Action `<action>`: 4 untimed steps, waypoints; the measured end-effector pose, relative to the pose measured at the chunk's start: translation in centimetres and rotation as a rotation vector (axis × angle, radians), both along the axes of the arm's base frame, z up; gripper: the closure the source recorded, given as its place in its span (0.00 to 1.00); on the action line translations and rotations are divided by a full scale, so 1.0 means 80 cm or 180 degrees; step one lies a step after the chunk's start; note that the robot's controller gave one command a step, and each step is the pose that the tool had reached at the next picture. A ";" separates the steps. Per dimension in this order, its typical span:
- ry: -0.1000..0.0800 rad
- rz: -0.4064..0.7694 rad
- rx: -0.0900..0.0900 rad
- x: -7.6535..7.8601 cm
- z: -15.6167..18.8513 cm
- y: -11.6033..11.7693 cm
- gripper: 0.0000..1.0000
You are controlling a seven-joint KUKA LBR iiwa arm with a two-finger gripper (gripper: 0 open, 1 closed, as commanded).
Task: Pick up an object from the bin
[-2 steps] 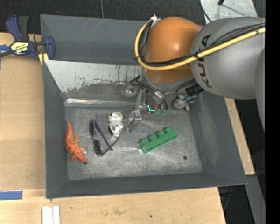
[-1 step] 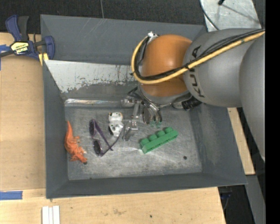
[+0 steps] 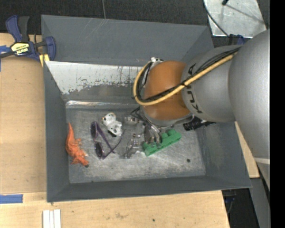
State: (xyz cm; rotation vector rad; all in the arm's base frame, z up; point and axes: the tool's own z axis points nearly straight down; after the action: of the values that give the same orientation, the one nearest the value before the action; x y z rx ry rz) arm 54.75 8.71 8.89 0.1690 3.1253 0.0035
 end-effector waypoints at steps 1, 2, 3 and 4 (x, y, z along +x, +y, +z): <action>-0.0015 -0.0204 -0.0004 0.051 -0.015 0.014 1.00; -0.0015 -0.0205 -0.0004 0.051 -0.015 0.014 1.00; 0.0045 -0.0293 -0.0007 0.056 0.032 0.026 1.00; 0.0027 -0.0211 -0.0003 0.020 0.076 -0.001 1.00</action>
Offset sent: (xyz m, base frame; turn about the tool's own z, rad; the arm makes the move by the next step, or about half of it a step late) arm 0.0000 0.0000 0.0000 0.0000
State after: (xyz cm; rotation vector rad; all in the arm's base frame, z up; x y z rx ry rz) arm 56.38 8.64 14.94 0.2734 3.1262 0.0007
